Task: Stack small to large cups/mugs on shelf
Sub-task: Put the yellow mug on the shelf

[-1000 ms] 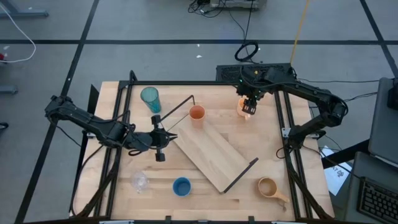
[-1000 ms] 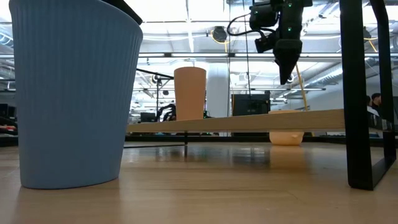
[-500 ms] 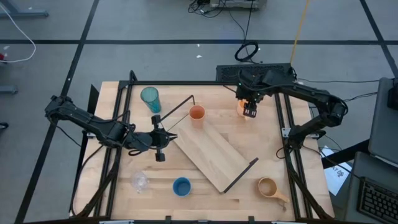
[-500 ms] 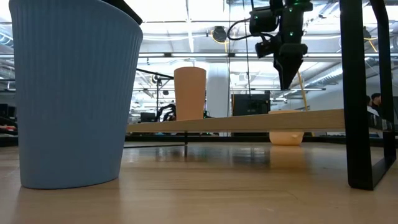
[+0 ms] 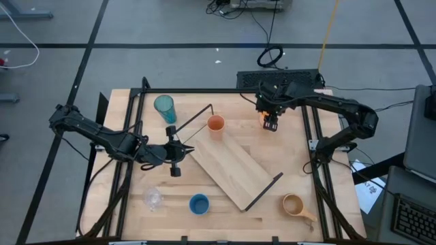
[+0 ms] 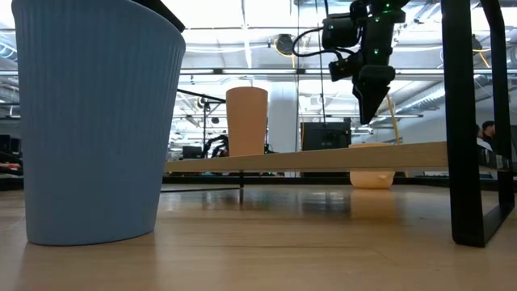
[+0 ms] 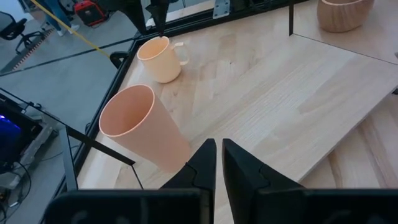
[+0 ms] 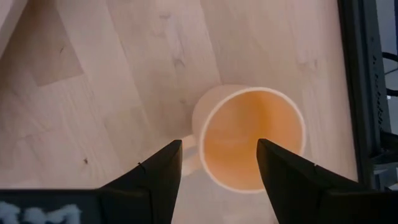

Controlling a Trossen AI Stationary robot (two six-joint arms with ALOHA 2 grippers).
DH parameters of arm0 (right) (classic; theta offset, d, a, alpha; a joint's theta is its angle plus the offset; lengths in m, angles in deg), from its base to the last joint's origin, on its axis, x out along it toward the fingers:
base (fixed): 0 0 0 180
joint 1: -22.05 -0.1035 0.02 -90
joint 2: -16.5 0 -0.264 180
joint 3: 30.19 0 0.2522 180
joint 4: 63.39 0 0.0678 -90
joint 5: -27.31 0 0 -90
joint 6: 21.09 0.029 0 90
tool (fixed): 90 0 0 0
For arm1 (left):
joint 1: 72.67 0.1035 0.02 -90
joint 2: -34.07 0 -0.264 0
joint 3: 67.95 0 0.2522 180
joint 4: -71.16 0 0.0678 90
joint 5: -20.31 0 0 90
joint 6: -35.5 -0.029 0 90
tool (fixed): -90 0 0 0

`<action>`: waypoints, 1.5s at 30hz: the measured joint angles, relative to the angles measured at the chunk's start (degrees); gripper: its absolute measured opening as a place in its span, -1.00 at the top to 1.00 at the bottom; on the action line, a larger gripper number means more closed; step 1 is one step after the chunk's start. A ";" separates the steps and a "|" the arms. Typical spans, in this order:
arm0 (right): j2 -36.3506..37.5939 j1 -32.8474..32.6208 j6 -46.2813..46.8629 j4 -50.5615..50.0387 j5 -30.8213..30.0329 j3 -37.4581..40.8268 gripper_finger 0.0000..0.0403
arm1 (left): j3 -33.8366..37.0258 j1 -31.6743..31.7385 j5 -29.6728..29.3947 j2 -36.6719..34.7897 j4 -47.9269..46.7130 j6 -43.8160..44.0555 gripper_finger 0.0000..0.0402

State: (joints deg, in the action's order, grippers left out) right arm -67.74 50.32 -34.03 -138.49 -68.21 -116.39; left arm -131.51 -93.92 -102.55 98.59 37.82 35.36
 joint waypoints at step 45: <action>0.00 -0.94 5.98 8.35 -0.20 6.40 -0.06 | 0.00 0.02 0.00 0.00 0.02 0.15 0.85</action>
State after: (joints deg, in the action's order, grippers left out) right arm -67.74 49.38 -28.06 -130.14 -68.41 -109.99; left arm -131.51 -93.90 -102.55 98.59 37.84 35.51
